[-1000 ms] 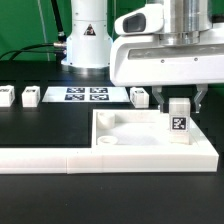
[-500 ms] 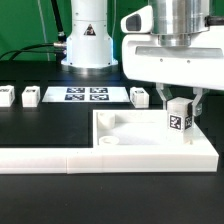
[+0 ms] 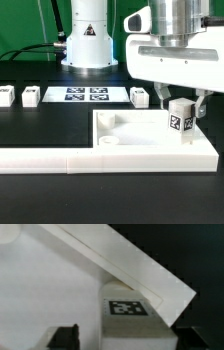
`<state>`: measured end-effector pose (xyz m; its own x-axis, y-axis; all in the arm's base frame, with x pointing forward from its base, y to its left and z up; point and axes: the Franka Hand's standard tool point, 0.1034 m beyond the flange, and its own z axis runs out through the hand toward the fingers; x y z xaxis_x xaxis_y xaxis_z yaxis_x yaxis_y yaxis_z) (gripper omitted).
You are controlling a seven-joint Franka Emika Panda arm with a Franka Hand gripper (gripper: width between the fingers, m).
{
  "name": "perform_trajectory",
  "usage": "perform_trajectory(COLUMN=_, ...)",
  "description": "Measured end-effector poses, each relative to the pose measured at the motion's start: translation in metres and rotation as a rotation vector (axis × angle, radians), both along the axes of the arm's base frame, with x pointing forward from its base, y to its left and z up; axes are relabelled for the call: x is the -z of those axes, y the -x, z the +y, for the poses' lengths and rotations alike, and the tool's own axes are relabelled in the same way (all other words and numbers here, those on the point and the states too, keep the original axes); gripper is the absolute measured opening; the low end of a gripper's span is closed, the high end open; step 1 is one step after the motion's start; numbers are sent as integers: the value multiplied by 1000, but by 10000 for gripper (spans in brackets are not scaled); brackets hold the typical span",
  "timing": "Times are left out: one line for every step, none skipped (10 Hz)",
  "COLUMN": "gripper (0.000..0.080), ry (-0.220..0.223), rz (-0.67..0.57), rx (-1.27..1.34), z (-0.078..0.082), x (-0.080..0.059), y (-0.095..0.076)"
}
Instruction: Assemble square table
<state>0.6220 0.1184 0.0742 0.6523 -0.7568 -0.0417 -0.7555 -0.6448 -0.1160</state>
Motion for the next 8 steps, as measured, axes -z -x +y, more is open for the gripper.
perform_trajectory(gripper=611, ry=7, rz=-11, rx=-95, z=0, x=0, y=0)
perform_trajectory(gripper=639, ry=12, rz=-20, rx=-177, z=0, x=-1, y=-1)
perform_trajectory(gripper=647, ry=26, rz=-31, rx=-292, z=1, x=-1, y=-1)
perform_trajectory(gripper=647, ry=33, rz=-32, rx=-384, z=3, x=-2, y=-1)
perform_trajectory(gripper=649, ry=44, rz=-43, rx=-488, z=2, x=-3, y=-2)
perform_trajectory(gripper=649, ry=55, rz=-50, rx=-594, z=2, x=-3, y=-3)
perform_trajectory(gripper=649, ry=75, rz=-58, rx=-698, z=3, x=-3, y=-3)
perform_trajectory(gripper=649, ry=95, rz=-65, rx=-788, z=5, x=-4, y=-3)
